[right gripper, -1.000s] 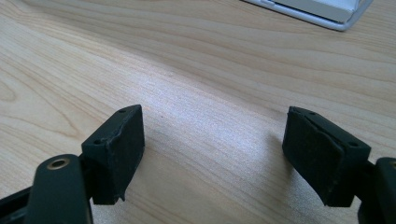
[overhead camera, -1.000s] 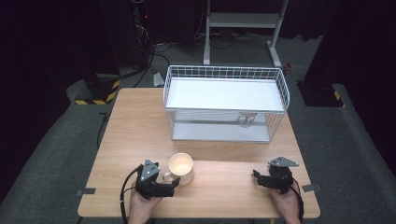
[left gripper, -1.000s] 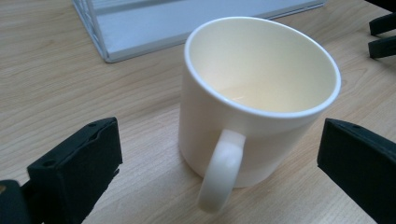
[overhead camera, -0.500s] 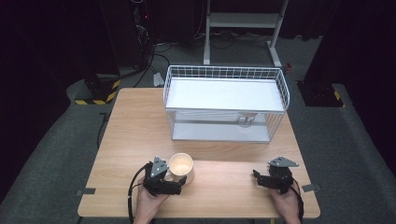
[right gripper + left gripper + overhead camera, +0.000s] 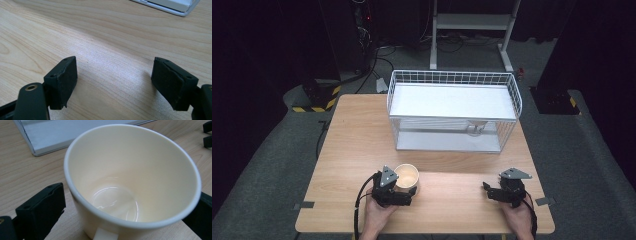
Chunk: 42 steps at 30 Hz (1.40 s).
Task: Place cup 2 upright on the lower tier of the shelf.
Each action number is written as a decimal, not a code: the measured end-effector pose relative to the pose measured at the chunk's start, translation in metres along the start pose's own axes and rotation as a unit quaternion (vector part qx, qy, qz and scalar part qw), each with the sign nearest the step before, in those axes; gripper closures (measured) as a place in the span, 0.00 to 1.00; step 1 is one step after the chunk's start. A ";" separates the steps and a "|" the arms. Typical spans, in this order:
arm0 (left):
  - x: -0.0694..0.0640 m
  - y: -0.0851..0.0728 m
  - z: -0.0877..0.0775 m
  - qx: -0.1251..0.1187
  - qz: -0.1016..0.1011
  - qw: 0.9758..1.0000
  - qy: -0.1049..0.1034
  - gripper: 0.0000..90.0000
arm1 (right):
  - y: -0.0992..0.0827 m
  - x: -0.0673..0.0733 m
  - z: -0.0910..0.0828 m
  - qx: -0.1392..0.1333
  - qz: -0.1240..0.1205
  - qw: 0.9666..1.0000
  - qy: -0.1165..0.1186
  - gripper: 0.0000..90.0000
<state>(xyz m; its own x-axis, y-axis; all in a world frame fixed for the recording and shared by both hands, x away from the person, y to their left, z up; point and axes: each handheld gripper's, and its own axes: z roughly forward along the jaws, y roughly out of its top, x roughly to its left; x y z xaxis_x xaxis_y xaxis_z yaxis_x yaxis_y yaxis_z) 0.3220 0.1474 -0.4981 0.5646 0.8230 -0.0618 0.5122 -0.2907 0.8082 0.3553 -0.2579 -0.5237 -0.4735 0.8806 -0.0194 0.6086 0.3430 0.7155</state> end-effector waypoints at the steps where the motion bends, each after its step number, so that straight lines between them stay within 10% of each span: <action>1: 0.000 0.000 0.001 0.001 0.000 1.000 0.000 0.01 | 0.000 0.000 0.000 0.000 0.000 1.000 0.000 0.24; 42: -0.012 0.011 0.010 -0.009 0.007 1.000 0.028 0.10 | 0.000 0.000 0.000 0.000 0.000 1.000 0.000 0.24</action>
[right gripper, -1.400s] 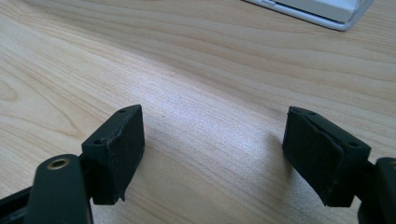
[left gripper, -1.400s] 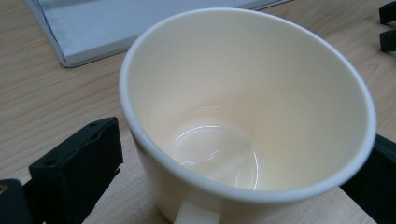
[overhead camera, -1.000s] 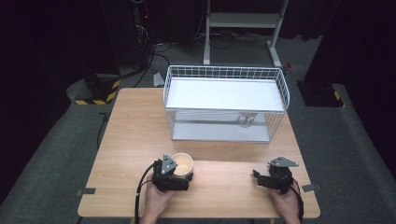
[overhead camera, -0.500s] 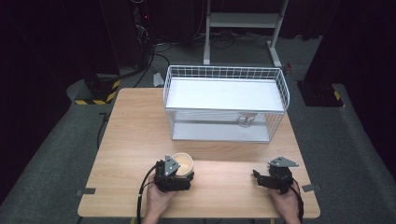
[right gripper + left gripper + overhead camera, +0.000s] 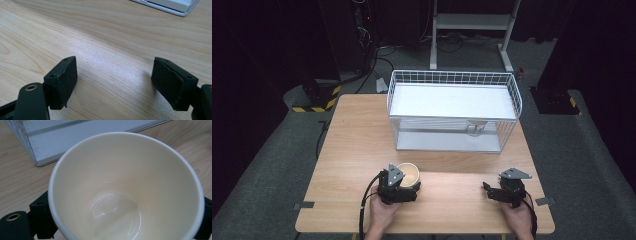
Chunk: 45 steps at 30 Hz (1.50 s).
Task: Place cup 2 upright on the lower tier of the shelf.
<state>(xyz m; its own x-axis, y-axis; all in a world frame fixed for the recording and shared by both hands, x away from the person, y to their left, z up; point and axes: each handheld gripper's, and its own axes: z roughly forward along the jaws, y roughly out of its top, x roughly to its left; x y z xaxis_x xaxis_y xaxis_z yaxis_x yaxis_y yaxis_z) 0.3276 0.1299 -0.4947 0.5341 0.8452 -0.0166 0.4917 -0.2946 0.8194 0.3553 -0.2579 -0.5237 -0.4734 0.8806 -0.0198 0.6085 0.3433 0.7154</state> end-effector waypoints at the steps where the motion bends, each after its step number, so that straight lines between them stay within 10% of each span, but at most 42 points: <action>1: 0.000 0.001 0.000 0.001 -0.002 1.000 -0.003 0.10 | 0.000 0.000 0.000 0.000 0.000 1.000 0.000 0.24; 45: -0.003 0.060 0.033 0.019 0.009 1.000 -0.008 0.10 | -0.001 0.000 0.000 0.001 0.009 1.000 -0.005 0.23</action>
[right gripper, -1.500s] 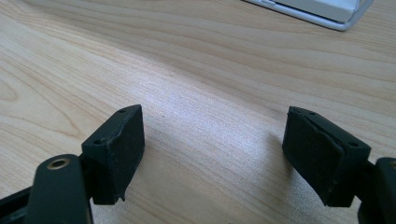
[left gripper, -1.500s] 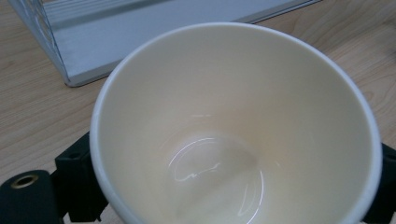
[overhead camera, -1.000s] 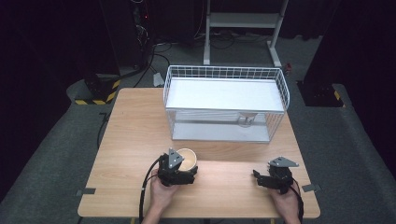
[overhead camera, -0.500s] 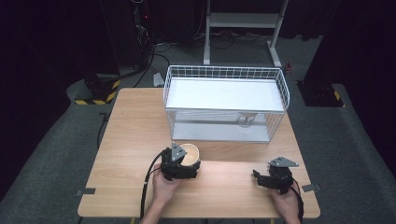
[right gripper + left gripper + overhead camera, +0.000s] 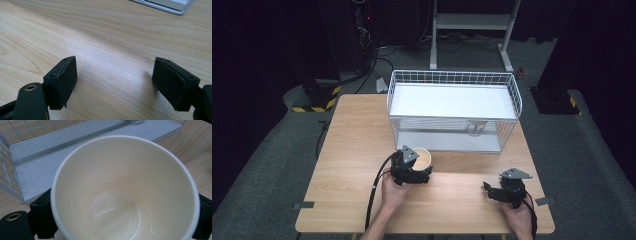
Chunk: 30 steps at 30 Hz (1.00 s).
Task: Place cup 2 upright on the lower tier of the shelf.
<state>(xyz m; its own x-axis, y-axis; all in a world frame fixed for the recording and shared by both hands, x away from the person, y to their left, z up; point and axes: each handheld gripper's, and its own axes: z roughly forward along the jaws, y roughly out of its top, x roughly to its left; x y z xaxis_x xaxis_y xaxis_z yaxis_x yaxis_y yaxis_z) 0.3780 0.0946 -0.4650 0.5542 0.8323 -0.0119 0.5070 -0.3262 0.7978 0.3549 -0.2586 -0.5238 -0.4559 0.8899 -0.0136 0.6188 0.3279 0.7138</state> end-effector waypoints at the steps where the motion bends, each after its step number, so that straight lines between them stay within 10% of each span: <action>1: 0.000 0.002 0.002 0.001 0.002 1.000 0.001 0.10 | 0.000 0.000 0.000 0.000 0.000 1.000 0.000 0.23; 30: 0.015 0.042 0.035 0.005 -0.008 0.999 0.042 0.10 | 0.000 0.000 0.000 0.000 0.001 1.000 0.000 0.23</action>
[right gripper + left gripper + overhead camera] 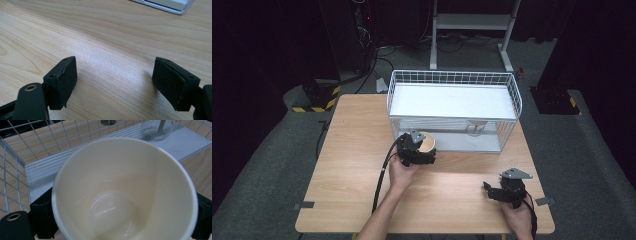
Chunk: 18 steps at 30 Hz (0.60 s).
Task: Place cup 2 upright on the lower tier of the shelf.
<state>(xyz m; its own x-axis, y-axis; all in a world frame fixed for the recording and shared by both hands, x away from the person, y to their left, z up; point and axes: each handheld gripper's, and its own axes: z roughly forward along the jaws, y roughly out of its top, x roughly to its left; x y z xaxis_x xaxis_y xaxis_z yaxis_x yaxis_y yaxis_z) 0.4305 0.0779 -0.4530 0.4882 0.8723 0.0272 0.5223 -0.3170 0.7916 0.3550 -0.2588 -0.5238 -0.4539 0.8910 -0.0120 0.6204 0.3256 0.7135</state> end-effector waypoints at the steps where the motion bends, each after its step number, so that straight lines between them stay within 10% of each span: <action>1: 0.000 0.001 0.001 0.002 0.002 1.000 0.002 0.10 | 0.000 0.000 0.000 0.000 0.000 1.000 0.000 0.23; 18: 0.007 0.005 0.018 0.009 -0.013 1.000 0.024 0.10 | 0.000 0.000 0.000 0.000 0.000 1.000 0.000 0.23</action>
<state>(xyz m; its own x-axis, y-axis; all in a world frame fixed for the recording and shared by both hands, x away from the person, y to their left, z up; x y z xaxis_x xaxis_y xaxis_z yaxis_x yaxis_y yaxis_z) 0.4492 0.0758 -0.4596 0.4406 0.8970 0.0356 0.5472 -0.2998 0.7815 0.3550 -0.2588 -0.5238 -0.4537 0.8911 -0.0118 0.6206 0.3254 0.7134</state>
